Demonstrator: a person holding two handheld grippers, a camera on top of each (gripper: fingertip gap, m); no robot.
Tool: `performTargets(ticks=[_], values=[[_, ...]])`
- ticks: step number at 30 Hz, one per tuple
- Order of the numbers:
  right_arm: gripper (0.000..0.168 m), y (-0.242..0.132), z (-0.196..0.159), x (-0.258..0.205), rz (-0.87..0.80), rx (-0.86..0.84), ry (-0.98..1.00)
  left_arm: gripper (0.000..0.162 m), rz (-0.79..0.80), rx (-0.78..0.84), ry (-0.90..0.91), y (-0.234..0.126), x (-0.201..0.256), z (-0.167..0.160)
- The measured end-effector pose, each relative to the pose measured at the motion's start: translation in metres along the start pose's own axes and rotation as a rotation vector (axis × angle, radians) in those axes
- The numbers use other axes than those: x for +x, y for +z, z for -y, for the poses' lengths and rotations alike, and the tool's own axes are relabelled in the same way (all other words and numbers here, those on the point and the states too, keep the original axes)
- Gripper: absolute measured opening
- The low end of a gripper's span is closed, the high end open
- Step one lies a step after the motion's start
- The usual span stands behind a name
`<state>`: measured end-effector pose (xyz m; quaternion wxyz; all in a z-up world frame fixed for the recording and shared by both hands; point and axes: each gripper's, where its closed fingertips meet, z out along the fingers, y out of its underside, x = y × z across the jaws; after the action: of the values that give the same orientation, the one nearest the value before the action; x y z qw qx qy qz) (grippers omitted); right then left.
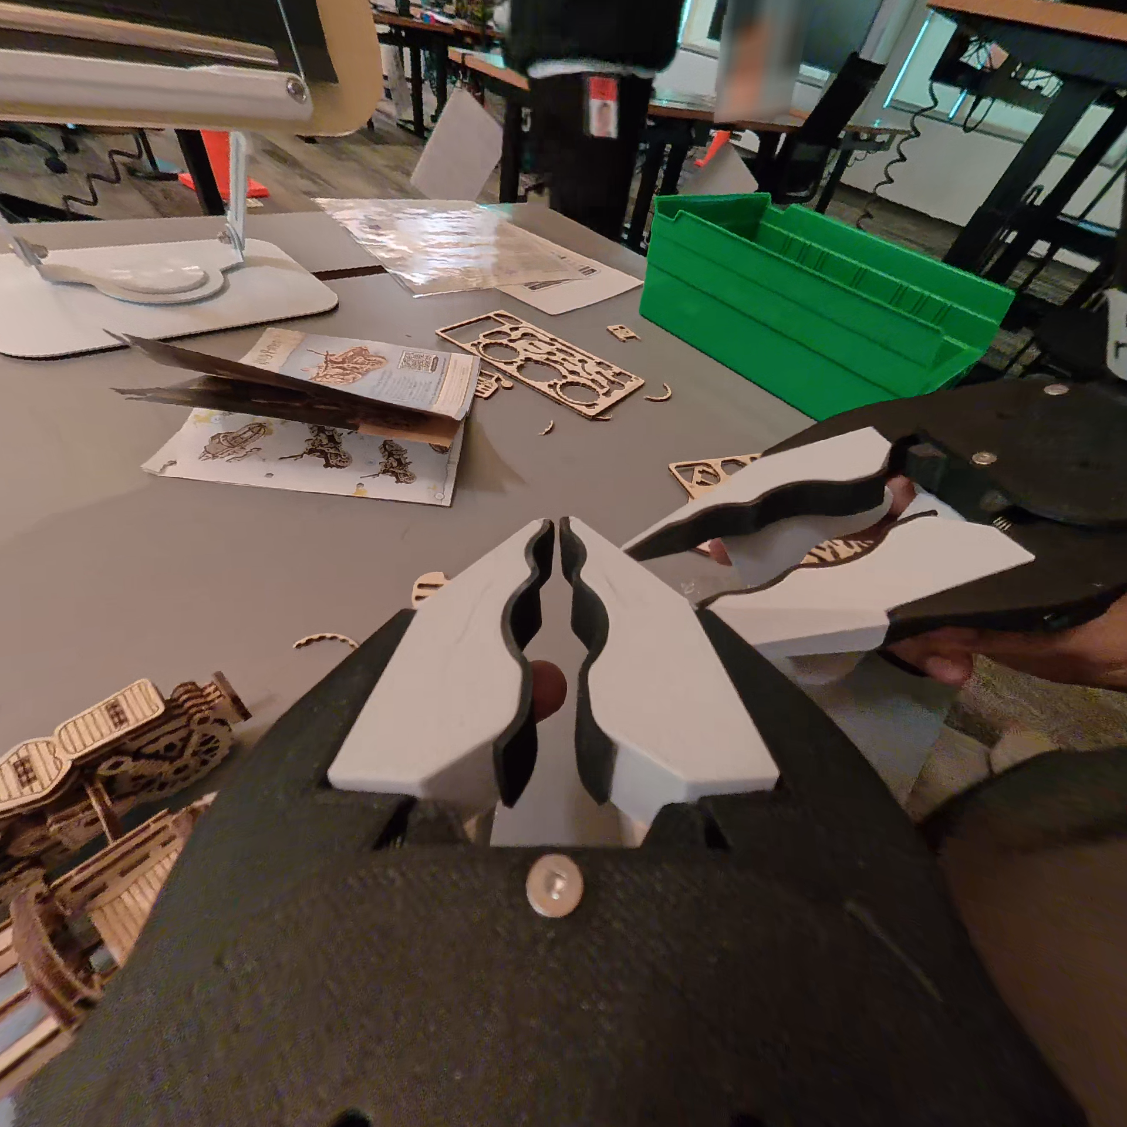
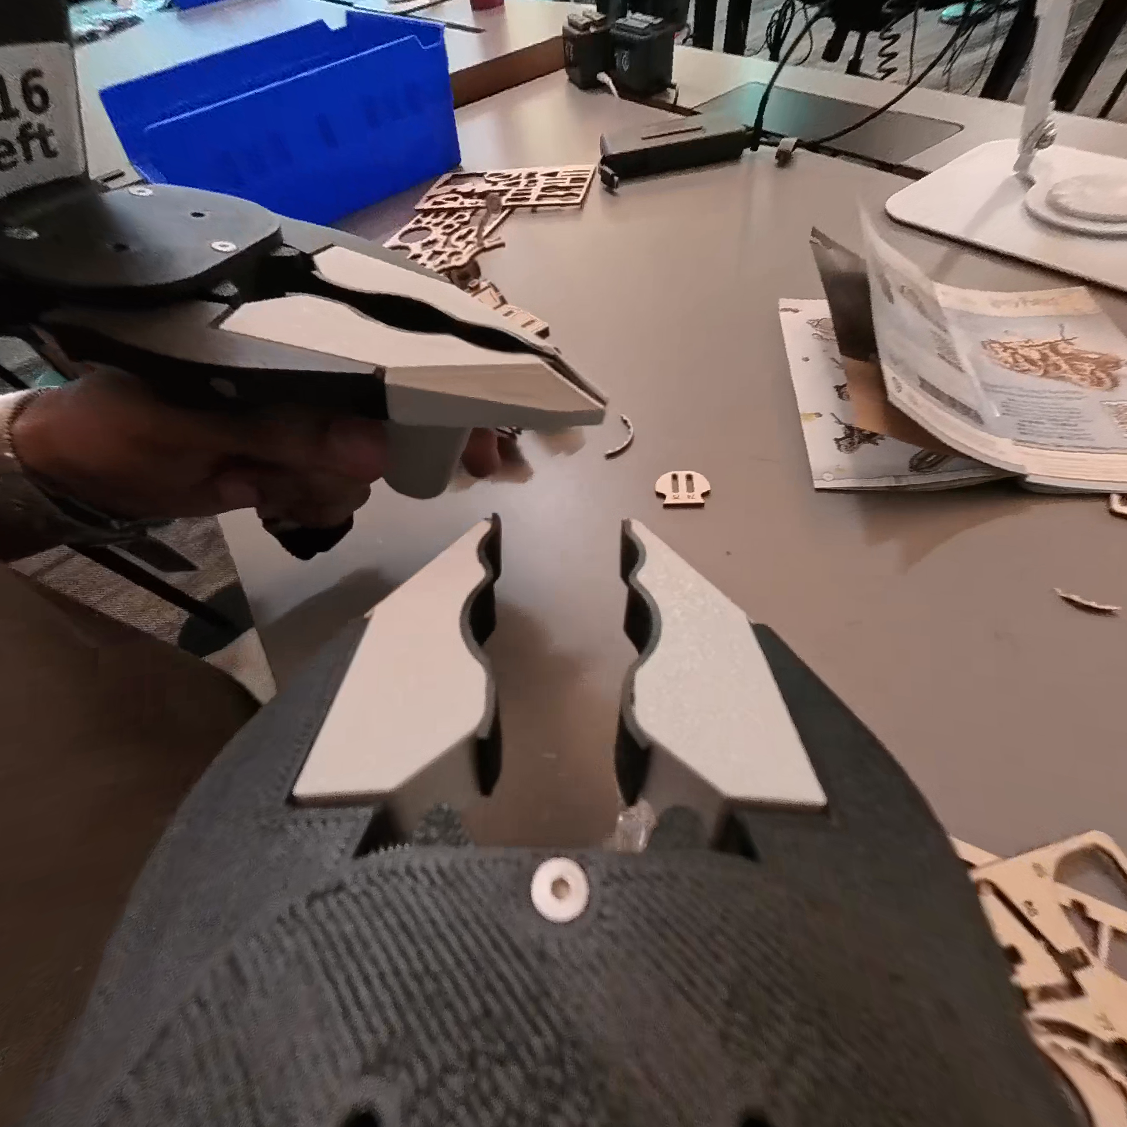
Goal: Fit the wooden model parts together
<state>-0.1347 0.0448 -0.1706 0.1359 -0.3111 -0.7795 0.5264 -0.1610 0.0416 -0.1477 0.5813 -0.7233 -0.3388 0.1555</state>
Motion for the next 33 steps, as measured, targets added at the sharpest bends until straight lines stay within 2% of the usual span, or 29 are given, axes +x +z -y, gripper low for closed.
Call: performTargets(ticks=[10,14,18,21,25,33], values=[[0.039,-0.027,-0.015,-0.017,-0.107,0.020,-0.132,0.007,0.032,0.011,-0.099,-0.038,0.015,-0.014],[0.040,-0.038,-0.025,-0.028,-0.123,0.003,-0.169,0.025,0.138,0.022,-0.086,-0.055,0.012,-0.019],[0.043,-0.046,-0.024,-0.042,-0.102,0.010,-0.184,0.049,0.310,0.032,-0.040,-0.074,-0.017,-0.019],[0.044,-0.050,-0.021,-0.049,-0.075,0.032,-0.189,0.057,0.448,0.043,-0.026,-0.093,-0.050,-0.016],[0.044,-0.049,-0.019,-0.040,-0.084,0.039,-0.174,0.059,0.571,0.069,-0.045,-0.119,-0.086,-0.014],[0.044,-0.037,-0.020,-0.024,-0.079,0.032,-0.076,0.058,0.667,0.018,-0.090,-0.139,-0.126,-0.029]])
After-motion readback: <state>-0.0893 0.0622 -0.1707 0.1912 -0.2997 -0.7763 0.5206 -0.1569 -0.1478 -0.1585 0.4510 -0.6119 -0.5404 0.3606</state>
